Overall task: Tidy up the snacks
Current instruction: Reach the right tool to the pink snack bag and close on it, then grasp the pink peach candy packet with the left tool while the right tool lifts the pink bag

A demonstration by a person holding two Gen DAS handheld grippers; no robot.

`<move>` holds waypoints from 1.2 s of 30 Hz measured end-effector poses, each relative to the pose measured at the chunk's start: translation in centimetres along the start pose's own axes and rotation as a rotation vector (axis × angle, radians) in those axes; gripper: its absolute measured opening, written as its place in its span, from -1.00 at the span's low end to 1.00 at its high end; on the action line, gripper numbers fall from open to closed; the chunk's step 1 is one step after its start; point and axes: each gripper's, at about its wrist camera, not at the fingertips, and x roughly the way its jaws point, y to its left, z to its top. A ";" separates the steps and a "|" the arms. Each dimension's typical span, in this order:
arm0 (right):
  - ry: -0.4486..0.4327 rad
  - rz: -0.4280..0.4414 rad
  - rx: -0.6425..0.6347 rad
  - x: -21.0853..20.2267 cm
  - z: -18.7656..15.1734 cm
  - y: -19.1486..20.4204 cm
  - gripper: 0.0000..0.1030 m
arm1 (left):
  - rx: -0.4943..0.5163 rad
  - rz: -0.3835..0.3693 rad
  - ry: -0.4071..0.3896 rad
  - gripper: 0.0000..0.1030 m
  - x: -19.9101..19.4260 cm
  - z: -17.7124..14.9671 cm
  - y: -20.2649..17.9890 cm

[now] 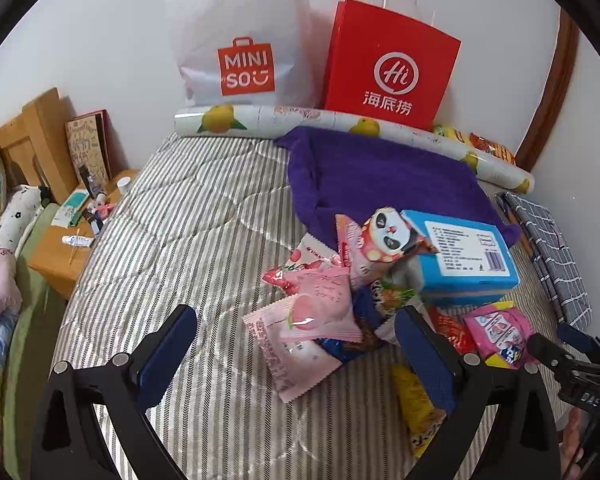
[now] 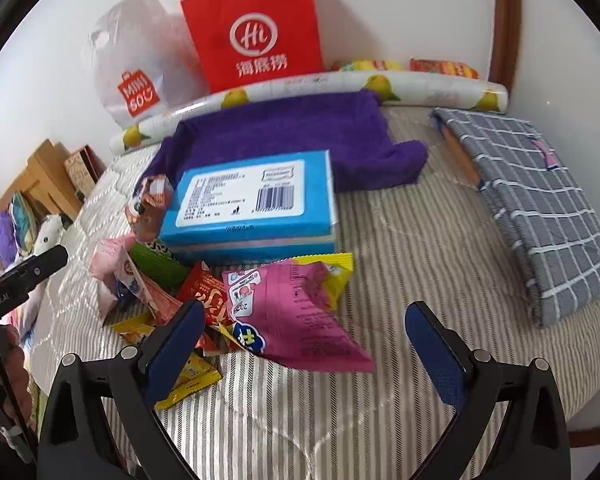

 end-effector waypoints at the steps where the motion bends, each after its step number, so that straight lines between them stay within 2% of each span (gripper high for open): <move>1: 0.010 -0.003 -0.010 0.6 0.0 0.2 0.94 | -0.002 -0.002 0.005 0.94 0.2 0.0 0.2; 12: 0.069 -0.009 -0.046 4.2 0.0 0.7 0.89 | -0.017 0.001 0.045 0.92 1.2 -1.0 1.8; 18: 0.100 0.027 -0.063 5.3 -0.5 0.9 0.65 | -0.039 0.025 0.055 0.92 1.4 -1.7 2.7; 27: 0.065 0.032 -0.053 4.0 -0.6 0.2 0.57 | 0.029 0.005 0.036 0.92 1.8 -1.1 0.9; 32: 0.053 0.033 -0.038 3.6 -0.5 -0.8 0.57 | 0.036 -0.015 0.056 0.92 3.2 0.2 -0.1; 36: 0.040 0.020 -0.023 3.1 -0.2 -1.9 0.57 | 0.081 -0.003 0.073 0.92 4.6 0.9 -1.1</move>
